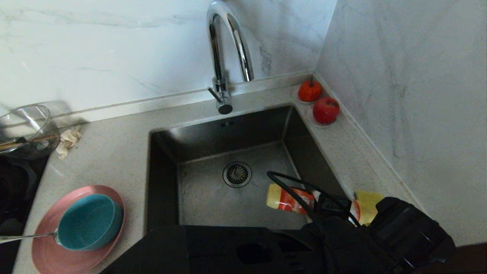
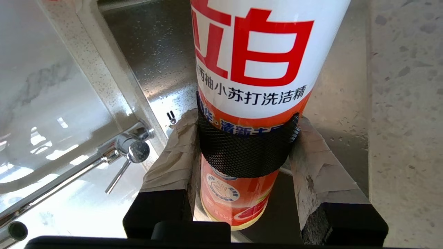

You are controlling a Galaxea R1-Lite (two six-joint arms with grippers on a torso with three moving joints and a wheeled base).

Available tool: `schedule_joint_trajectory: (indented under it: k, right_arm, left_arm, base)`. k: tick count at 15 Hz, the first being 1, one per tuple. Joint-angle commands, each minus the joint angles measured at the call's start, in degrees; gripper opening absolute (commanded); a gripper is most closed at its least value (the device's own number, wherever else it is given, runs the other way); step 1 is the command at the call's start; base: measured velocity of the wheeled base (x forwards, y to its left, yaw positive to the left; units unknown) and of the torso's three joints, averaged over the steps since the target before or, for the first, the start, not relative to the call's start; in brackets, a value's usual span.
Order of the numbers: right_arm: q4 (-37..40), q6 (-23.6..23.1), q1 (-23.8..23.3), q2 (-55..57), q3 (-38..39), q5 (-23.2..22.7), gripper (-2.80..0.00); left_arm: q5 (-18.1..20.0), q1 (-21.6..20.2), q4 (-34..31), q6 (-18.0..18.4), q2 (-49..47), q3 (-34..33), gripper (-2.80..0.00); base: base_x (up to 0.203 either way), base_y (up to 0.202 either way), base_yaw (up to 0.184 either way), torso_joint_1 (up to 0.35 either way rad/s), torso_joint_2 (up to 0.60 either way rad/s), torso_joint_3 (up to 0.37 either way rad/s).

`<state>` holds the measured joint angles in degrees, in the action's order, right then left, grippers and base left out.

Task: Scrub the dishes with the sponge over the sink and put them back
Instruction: Squeeze it onto the sponge

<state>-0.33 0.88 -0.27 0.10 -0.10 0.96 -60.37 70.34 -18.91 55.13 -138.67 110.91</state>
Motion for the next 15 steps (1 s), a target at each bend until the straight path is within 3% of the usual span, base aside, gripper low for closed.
schedule_joint_trajectory:
  k: [1, 15]
  right_arm:
    - [-0.02, 0.0, 0.0, -0.01, 0.01, 0.0, -2.8]
    - [-0.02, 0.0, 0.0, -0.01, 0.01, 0.0, -2.8]
  left_arm:
    - [-0.36, -0.03, 0.01, 0.25, -0.29, 0.01, -2.8]
    - [-2.12, -0.22, 2.56, 1.04, -1.43, 0.01, -2.8]
  base:
    - [0.0, 0.0, 0.0, 0.0, 0.0, 0.0]
    - [0.0, 0.0, 0.0, 0.0, 0.0, 0.0]
